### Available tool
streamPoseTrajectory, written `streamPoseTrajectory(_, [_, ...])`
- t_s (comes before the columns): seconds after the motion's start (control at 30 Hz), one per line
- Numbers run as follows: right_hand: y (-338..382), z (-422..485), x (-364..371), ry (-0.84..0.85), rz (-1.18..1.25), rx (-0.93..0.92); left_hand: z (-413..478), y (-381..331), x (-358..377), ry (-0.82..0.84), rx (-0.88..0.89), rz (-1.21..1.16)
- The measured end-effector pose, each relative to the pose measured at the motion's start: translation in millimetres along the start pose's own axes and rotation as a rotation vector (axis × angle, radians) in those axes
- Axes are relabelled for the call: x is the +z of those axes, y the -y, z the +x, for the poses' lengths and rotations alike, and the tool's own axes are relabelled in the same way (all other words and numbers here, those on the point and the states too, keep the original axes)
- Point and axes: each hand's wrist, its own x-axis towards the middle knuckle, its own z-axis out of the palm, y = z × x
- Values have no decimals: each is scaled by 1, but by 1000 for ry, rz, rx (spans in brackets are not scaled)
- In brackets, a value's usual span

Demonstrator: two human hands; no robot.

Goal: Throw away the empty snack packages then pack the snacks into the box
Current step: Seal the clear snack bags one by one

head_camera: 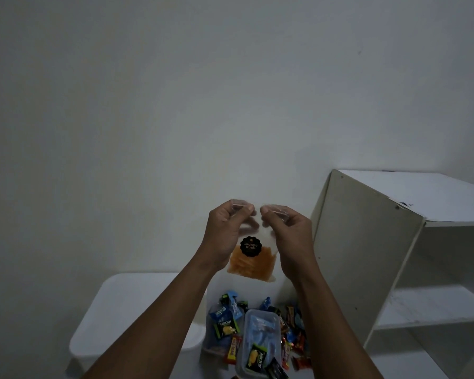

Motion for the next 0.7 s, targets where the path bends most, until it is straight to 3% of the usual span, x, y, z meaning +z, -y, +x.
streamPoseTrajectory(0.2, [0,1,2,9,-54,7,-2,2,1,-19,49,36])
streamPoseTrajectory(0.47, [3,0,1,4,16,18,-4,0,2,-61,1,-86])
streamPoseTrajectory(0.7, [6,-1,3,22,-21,-8,-5,0,4,-29,51,70])
